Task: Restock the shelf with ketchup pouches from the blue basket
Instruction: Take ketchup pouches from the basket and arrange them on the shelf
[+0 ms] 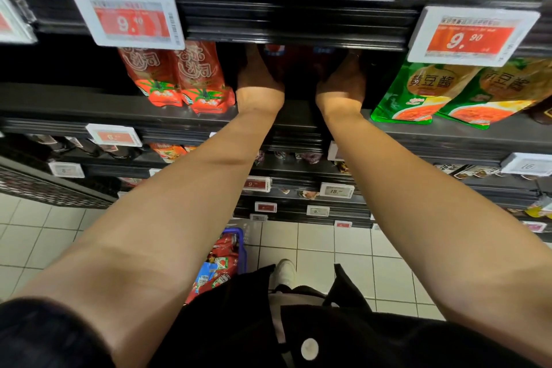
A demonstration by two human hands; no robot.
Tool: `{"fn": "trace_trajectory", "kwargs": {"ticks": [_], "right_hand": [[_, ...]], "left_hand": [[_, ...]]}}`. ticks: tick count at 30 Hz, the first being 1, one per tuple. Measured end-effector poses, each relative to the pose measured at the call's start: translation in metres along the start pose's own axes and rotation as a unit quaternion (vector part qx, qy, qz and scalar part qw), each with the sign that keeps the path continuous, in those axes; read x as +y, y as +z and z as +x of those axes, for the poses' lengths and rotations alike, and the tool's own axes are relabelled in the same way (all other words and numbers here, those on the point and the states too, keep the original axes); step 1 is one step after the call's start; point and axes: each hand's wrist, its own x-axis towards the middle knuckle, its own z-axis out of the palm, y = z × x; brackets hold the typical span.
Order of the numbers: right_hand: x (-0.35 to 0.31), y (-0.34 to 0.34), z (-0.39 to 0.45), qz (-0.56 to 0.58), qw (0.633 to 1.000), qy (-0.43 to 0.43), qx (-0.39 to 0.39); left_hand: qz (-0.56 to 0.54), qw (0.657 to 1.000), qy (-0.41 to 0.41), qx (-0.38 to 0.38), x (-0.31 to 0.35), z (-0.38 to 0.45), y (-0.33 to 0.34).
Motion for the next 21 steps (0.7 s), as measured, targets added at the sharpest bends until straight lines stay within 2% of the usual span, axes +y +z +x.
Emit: {"fn": "trace_trajectory", "kwargs": {"ticks": [8, 12, 15, 17, 21], "right_hand": [[0.012, -0.004, -0.021, -0.015, 1.000, -0.011, 0.007], [0.016, -0.008, -0.044, -0.066, 0.997, -0.035, 0.016], [0.021, -0.020, -0.060, 0.028, 0.998, -0.018, 0.050], [0.027, -0.028, -0.074, 0.079, 0.994, -0.031, 0.072], [0.040, -0.039, -0.113, 0.168, 0.982, -0.049, 0.070]], "left_hand": [[0.040, 0.998, 0.006, -0.044, -0.007, -0.022, -0.013], [0.080, 0.993, 0.061, -0.055, -0.012, -0.038, -0.020], [0.057, 0.992, 0.069, -0.094, -0.020, -0.048, -0.030], [0.010, 0.986, 0.120, -0.115, -0.029, -0.057, -0.042], [-0.079, 0.949, 0.267, -0.149, -0.066, -0.076, -0.076]]}}
